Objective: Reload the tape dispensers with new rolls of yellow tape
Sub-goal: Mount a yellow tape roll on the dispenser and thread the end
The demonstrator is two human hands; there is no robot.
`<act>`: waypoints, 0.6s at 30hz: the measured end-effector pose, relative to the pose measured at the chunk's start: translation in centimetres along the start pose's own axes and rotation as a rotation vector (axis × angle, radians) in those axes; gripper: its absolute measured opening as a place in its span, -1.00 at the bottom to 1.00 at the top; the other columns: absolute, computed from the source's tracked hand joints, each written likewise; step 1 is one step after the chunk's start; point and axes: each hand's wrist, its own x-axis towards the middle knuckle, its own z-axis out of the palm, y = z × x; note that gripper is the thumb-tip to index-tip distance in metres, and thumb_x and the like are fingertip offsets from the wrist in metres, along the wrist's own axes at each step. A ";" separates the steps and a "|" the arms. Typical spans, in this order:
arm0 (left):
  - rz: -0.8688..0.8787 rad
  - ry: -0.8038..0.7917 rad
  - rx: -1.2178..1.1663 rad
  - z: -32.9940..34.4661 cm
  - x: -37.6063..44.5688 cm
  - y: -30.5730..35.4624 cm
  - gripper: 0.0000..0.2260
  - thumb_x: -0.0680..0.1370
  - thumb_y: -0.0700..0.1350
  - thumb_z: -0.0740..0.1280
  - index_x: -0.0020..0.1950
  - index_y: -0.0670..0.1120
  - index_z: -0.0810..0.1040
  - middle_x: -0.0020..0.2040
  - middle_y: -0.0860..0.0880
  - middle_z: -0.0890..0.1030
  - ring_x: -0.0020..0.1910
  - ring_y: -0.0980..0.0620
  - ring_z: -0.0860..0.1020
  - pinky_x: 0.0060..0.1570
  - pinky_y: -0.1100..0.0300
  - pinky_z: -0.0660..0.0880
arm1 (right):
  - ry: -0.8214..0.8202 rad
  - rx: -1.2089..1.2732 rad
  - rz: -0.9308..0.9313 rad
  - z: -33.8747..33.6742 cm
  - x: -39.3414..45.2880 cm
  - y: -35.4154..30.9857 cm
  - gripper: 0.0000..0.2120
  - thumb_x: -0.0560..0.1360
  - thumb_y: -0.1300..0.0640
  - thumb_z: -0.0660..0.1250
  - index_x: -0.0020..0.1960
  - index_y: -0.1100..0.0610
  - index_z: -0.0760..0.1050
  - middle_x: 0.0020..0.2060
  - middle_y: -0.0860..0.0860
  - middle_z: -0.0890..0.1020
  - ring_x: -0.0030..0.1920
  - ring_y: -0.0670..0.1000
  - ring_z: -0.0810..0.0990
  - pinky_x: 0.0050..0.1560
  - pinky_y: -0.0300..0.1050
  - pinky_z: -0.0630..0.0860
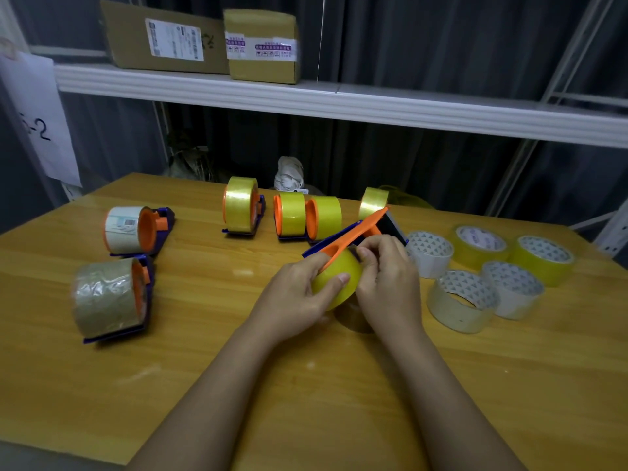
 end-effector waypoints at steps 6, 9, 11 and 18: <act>0.004 0.029 0.036 -0.3 0.1 0.6 -0.80 0.54 0.10 0.31 0.03 -0.01 0.53 -0.17 -0.05 0.61 -0.31 -0.03 0.64 -0.39 -0.09 0.58 | 0.061 0.009 0.051 0.1 0.2 -0.2 -0.93 0.56 0.29 0.27 -0.05 0.19 0.51 -0.17 -0.06 0.50 -0.23 -0.19 0.39 -0.20 -0.43 0.36; 0.078 0.066 0.163 -0.5 0.0 0.8 -0.77 0.53 0.12 0.28 0.02 -0.02 0.53 -0.28 -0.06 0.58 -0.45 0.05 0.53 -0.44 -0.02 0.49 | 0.101 0.027 0.047 0.1 0.2 -0.5 -0.93 0.55 0.29 0.28 -0.06 0.19 0.52 -0.19 -0.08 0.50 -0.23 -0.20 0.41 -0.21 -0.44 0.35; 0.104 0.063 0.210 -0.4 0.0 0.9 -0.82 0.56 0.06 0.29 0.00 -0.04 0.52 -0.34 -0.07 0.52 -0.53 0.08 0.40 -0.52 0.14 0.35 | 0.136 0.048 0.073 -0.1 0.3 -0.5 -0.93 0.55 0.30 0.28 -0.06 0.19 0.52 -0.19 -0.07 0.51 -0.23 -0.20 0.43 -0.21 -0.46 0.35; 0.113 -0.009 0.207 -0.8 -0.3 0.7 -0.85 0.55 0.01 0.26 0.02 -0.04 0.48 -0.28 -0.11 0.55 -0.49 0.06 0.45 -0.49 0.01 0.41 | 0.177 0.064 0.083 -0.6 0.4 -0.1 -0.93 0.54 0.30 0.29 -0.09 0.18 0.51 -0.22 -0.01 0.55 -0.22 -0.04 0.49 -0.25 -0.35 0.35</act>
